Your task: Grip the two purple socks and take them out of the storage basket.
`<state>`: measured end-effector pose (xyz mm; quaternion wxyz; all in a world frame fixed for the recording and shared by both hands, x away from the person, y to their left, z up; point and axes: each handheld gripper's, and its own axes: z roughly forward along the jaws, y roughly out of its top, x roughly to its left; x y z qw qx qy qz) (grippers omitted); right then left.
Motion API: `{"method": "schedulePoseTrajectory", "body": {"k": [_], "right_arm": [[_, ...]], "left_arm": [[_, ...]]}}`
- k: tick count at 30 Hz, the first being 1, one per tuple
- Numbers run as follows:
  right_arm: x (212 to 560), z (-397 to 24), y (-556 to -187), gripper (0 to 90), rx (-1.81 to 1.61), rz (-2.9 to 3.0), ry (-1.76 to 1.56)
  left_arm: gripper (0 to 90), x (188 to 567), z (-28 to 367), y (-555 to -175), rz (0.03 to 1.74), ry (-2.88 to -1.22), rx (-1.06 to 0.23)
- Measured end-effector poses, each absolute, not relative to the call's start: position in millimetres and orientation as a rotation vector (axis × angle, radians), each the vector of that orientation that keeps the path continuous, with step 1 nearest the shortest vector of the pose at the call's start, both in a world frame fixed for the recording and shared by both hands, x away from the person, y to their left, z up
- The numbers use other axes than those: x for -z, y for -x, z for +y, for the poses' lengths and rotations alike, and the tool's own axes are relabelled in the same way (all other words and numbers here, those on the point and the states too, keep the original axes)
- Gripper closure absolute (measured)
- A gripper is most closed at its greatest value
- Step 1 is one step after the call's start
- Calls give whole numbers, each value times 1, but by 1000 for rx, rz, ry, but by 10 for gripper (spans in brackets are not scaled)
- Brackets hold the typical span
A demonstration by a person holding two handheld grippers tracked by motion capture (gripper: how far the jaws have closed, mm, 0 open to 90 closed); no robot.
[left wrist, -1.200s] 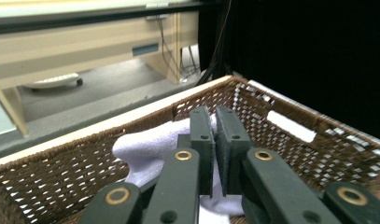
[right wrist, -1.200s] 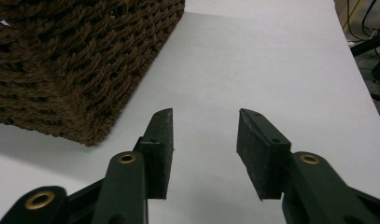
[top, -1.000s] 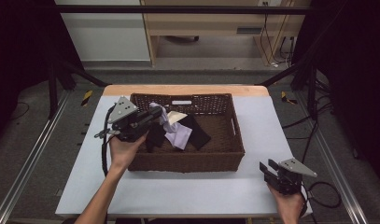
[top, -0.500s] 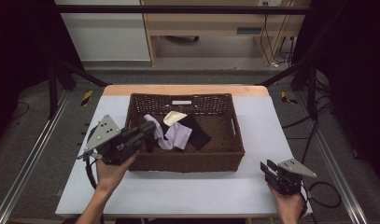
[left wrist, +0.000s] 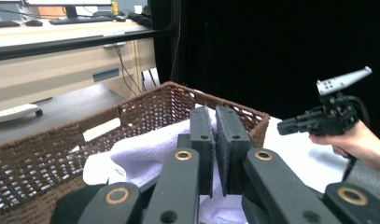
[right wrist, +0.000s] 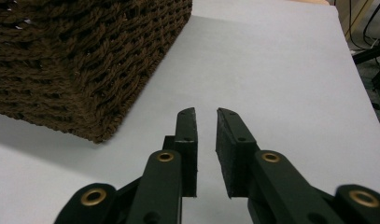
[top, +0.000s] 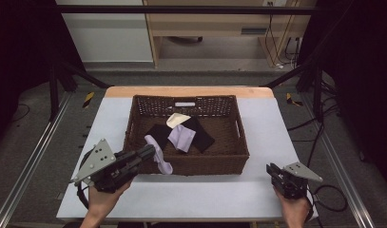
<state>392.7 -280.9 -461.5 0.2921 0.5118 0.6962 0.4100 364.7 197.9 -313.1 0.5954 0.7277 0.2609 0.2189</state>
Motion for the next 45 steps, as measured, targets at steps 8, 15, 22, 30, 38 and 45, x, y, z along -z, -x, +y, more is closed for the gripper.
{"method": "schedulePoseTrajectory", "body": {"k": [8, 15, 22, 30, 38, 45], "right_arm": [[462, -280, -392, 823, -1092, 1862, -1353], [462, -280, -393, 844, -1082, 1848, -1360], [463, -280, -392, 900, -1078, 1847, -1360], [463, -279, -393, 889, -1084, 1839, -1378], [465, -278, -395, 656, -1068, 1830, -1398], [468, -279, -396, 528, -1048, 1818, -1416]], "left_arm": [[850, 336, 198, -353, 621, -1755, -482], [850, 370, 188, -355, 649, -1869, -425], [850, 397, 178, -359, 675, -1962, -398], [849, 422, 171, -371, 722, -2033, -361], [809, 435, 163, -376, 752, -2079, -363], [611, 440, 160, -380, 798, -2098, -338]]}}
